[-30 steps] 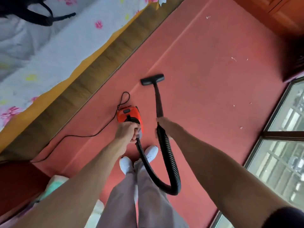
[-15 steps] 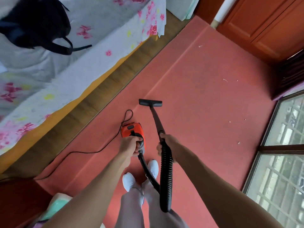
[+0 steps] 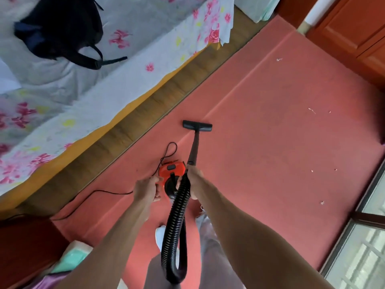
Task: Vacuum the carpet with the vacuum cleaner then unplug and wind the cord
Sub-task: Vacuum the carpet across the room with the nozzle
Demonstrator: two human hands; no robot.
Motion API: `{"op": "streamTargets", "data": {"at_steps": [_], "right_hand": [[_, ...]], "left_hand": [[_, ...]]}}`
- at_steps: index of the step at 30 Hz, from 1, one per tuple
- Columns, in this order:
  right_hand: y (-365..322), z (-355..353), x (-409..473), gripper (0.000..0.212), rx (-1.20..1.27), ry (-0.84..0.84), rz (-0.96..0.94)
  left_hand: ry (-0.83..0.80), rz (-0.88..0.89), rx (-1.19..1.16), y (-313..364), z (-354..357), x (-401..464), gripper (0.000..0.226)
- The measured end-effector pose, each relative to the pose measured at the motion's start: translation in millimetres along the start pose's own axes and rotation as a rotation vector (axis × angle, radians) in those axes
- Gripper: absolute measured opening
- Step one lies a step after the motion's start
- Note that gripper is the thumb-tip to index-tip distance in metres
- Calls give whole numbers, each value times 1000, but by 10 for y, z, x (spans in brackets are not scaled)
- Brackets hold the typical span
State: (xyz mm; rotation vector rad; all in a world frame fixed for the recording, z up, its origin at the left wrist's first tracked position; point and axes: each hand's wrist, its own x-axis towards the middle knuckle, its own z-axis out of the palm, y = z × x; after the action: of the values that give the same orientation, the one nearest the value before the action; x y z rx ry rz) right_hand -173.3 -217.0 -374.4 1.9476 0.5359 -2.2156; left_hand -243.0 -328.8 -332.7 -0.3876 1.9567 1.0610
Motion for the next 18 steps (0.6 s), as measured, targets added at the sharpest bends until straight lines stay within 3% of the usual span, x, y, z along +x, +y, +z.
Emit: {"op": "streamTargets", "data": {"at_steps": [4,12,18], "right_hand": [[-300,51,281,17,0,-4,53],[-1906,-380,735,23,-90,31,-97],[-1283,-323,324,50,-27,-105,128]], "left_hand": [[62,-24,-27,172,246,159,18],[59,23,-74,631,884,273,21],[104,-4,-69,782,943,275,17]]}}
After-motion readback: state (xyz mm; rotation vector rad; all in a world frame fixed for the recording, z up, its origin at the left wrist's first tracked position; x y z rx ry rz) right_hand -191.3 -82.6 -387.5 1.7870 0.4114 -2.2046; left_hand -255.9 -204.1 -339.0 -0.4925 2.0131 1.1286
